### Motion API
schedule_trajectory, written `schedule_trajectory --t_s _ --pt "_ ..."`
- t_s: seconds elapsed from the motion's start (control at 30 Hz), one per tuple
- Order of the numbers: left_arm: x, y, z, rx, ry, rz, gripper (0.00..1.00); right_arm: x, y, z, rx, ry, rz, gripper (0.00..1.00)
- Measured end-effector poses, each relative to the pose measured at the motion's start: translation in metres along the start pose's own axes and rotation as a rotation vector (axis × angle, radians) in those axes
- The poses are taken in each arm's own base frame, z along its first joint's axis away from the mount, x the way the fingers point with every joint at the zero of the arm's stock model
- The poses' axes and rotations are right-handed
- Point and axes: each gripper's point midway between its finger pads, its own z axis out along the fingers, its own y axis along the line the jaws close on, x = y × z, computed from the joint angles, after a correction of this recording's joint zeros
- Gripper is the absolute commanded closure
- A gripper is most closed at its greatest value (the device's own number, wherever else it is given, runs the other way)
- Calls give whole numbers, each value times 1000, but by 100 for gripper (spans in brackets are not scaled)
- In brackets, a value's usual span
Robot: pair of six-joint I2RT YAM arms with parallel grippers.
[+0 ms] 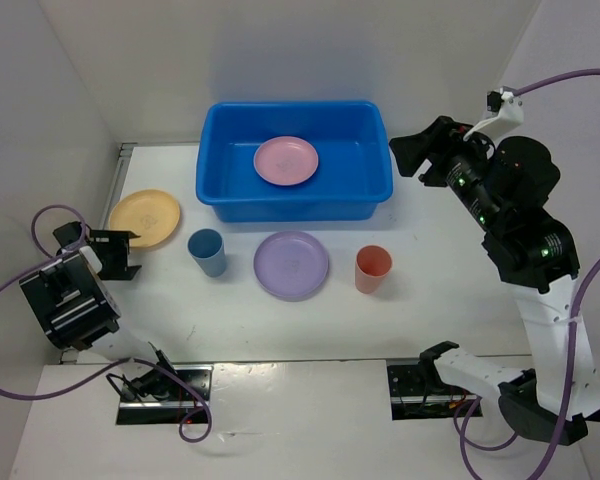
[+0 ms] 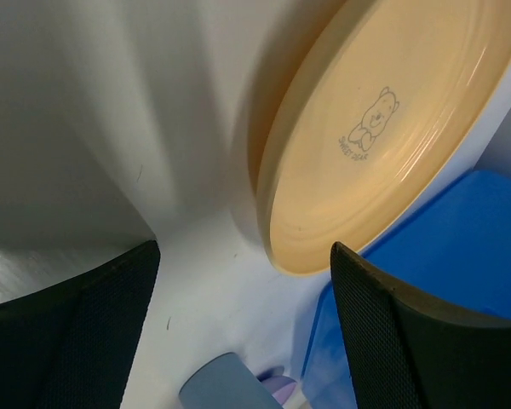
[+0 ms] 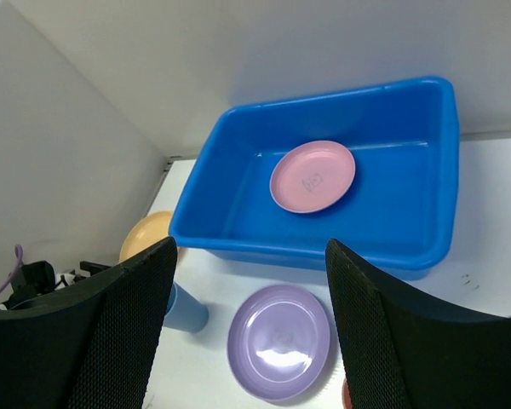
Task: Place the mixed dishes into the plastic bin
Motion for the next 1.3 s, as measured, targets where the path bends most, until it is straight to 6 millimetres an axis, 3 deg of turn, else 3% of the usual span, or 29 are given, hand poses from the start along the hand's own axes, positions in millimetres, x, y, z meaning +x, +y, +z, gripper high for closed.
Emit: schedule_trajectory --t_s 0.4,0.53,0.57,0.67,0.7,0.9,1.0,1.07,1.13,1.23,1.3 --pt "-15 -12 23 44 -29 -5 44 3 -1 21 13 10 -9 25" --pt "-19 -15 31 41 -39 0 60 1 -2 21 18 5 -9 25" --pt "-20 -15 33 39 -42 2 70 1 -2 21 19 3 -9 25" --pt "-22 -16 39 25 -48 9 87 -1 -3 21 28 -3 -9 25" --pt "-23 -16 41 18 -51 14 100 -1 -4 21 29 -5 -9 25" --pt "-22 -19 40 -2 -54 18 100 -5 -4 19 38 -17 -6 25" --pt "-20 -21 20 -38 -80 25 100 -11 -2 15 32 -32 3 25" --pt "-22 -40 -7 -11 -125 44 100 -14 0 9 22 -44 16 25" --pt "-29 -81 -44 81 -190 82 100 -19 4 0 4 -59 32 25" --pt "-34 -163 -109 291 -299 163 100 -24 8 -12 -17 -79 54 25" --pt "-13 -227 -159 465 -328 258 100 -22 8 -17 -22 -82 67 25"
